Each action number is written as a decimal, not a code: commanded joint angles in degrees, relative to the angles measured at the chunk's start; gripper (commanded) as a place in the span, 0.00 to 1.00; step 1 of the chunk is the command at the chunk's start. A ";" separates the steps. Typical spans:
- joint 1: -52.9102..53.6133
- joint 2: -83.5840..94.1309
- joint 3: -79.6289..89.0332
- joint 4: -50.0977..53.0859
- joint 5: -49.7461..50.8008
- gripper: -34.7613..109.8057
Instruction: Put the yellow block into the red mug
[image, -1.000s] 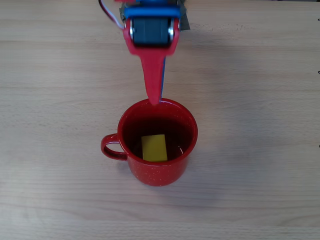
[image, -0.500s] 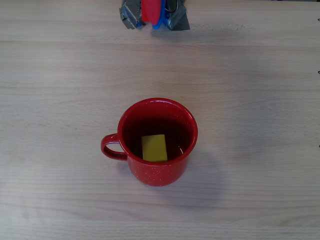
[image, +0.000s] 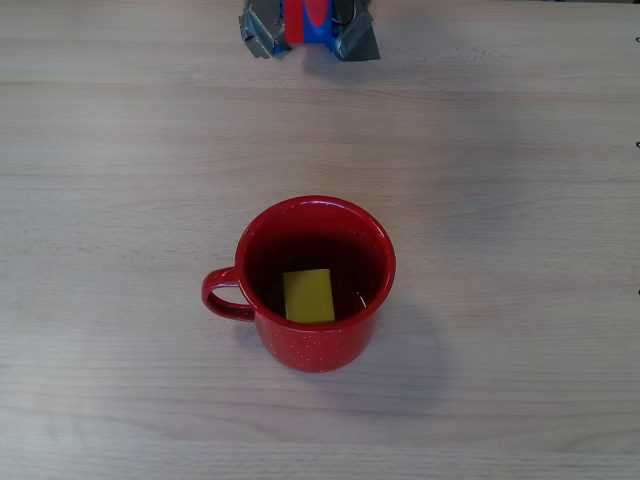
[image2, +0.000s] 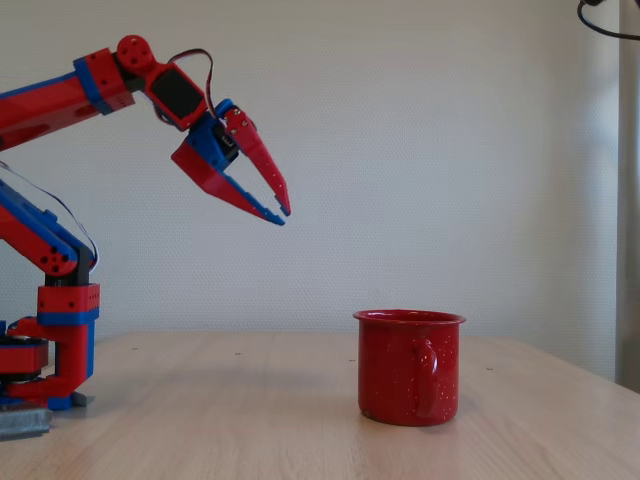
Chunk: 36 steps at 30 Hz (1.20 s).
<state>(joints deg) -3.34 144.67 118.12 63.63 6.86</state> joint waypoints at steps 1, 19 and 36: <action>-0.44 5.98 2.37 -0.88 -0.26 0.24; -1.05 35.68 43.33 -4.13 -3.87 0.24; -2.37 42.36 51.59 -0.53 -3.08 0.24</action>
<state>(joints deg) -4.22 186.42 170.60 61.70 3.25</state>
